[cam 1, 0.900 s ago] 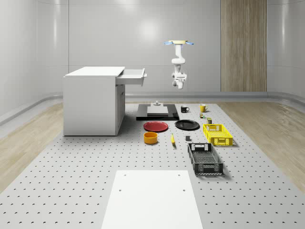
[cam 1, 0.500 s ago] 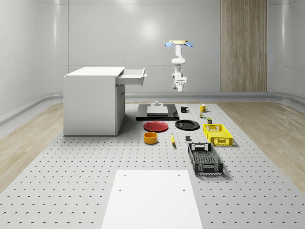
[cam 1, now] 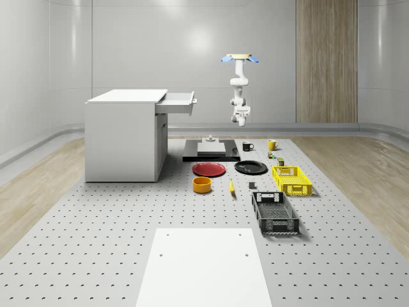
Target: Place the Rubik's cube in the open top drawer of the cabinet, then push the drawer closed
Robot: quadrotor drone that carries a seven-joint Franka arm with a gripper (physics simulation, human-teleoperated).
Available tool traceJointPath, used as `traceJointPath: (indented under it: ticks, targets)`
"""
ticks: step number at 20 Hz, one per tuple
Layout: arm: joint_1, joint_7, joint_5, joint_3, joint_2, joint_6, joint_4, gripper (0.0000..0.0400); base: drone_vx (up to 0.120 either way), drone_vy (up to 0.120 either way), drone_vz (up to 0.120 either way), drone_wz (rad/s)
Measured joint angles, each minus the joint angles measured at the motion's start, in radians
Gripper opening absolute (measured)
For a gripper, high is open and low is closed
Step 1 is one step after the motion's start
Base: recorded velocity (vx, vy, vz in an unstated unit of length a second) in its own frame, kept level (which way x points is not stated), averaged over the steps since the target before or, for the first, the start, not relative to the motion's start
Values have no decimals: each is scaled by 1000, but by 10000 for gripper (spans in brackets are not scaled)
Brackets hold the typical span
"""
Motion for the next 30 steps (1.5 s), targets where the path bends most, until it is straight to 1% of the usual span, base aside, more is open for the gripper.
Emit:
traceJointPath:
  ticks: [7,24,26,30]
  targets:
    - [-1,0,0,1,3,-4,12,400,0,0,0,0]
    - [-3,-1,-2,4,-4,7,7,400,0,0,0,0]
    - [-4,-1,-3,5,-5,8,6,400,0,80,0,0]
    - [-5,0,-7,8,-7,11,4,400,110,120,0,0]
